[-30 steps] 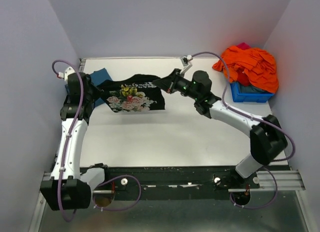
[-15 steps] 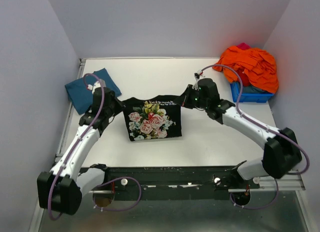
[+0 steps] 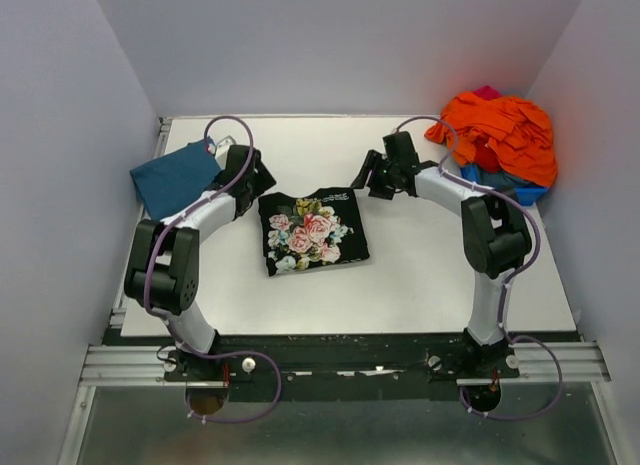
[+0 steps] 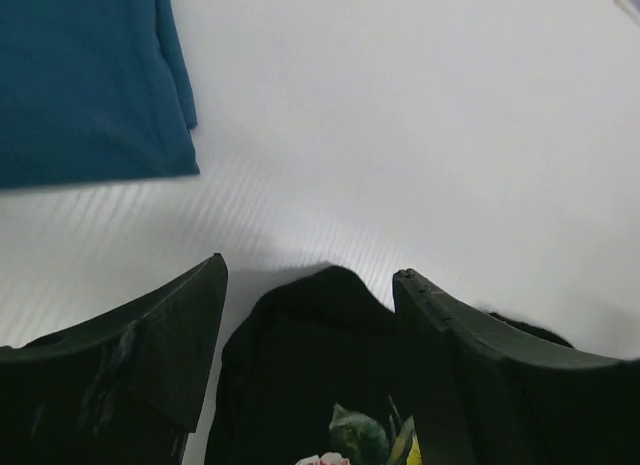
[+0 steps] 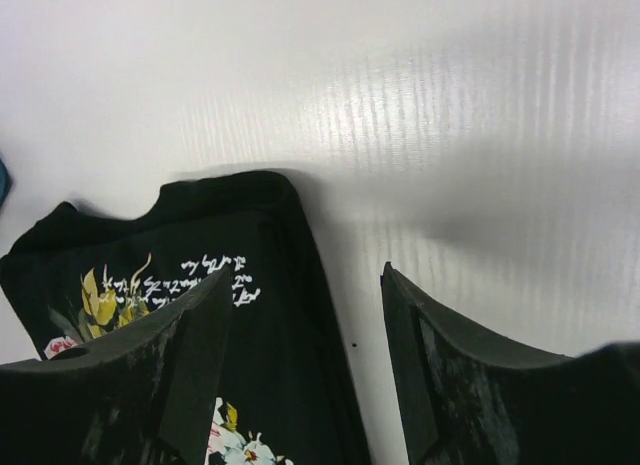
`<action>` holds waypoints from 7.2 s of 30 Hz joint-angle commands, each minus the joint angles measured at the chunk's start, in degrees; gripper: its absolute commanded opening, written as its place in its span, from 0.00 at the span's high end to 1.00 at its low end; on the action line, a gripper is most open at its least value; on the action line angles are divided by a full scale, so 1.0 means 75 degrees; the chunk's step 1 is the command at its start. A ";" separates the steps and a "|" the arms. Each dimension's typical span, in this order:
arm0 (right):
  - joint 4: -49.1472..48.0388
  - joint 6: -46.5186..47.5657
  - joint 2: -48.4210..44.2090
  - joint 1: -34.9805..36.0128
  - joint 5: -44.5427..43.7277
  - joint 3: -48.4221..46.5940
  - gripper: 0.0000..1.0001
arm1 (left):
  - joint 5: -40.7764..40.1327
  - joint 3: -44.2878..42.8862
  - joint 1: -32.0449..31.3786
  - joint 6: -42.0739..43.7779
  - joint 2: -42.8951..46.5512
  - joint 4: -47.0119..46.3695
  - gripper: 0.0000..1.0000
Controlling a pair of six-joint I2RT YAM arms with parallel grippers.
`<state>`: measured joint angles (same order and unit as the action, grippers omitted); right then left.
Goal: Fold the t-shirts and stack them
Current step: Put the neatly folded tshirt into the corner of the board with both arms
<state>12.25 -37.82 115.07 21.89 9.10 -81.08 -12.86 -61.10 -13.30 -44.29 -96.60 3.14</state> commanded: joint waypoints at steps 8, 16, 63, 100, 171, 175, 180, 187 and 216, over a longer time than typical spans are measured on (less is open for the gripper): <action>-0.0389 0.0286 -0.1853 -0.0001 -0.0898 0.0988 0.42 | -0.2961 -0.2806 0.0202 0.0914 -0.1472 0.2309 0.33; -0.1329 0.0063 -0.2136 -0.0001 -0.0593 0.1752 0.46 | -0.2715 -0.4637 0.0425 0.0937 -0.3209 0.3764 0.39; -0.1305 0.0063 -0.0367 -0.0001 0.0777 0.1120 0.33 | -0.0078 0.1409 -0.0652 -0.0036 0.1431 0.2114 1.00; -0.0485 0.0391 -0.0682 -0.1067 0.1060 0.1401 0.30 | 0.2382 0.0132 -0.0606 -0.0047 0.0401 0.0087 0.36; 0.0138 0.0953 -0.0410 -0.0176 -0.0406 -0.0208 0.99 | 0.3368 -0.0609 -0.0266 0.0093 -0.1924 -0.2433 1.00; -0.0706 0.1152 -0.1266 -0.0176 -0.0008 0.0660 0.99 | 0.2982 -0.0116 -0.0277 0.0397 -0.0916 -0.2317 1.00; -0.1433 0.1141 -0.2169 -0.0095 0.0871 0.1411 0.99 | 0.2466 0.0797 -0.0277 0.0421 0.0630 -0.2386 1.00; -0.2418 0.1199 -0.3294 0.0292 0.1282 0.1939 0.99 | 0.0992 0.1678 -0.0242 0.0480 0.2998 -0.1219 1.00; -0.1902 0.1070 -0.3144 0.3150 -0.0229 -0.0088 0.99 | 0.0006 -0.1144 0.3003 0.1745 0.5089 0.4104 1.00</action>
<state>-0.43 -29.78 90.35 43.51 9.69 -78.61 -3.70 -61.39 5.06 -36.84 -54.57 30.20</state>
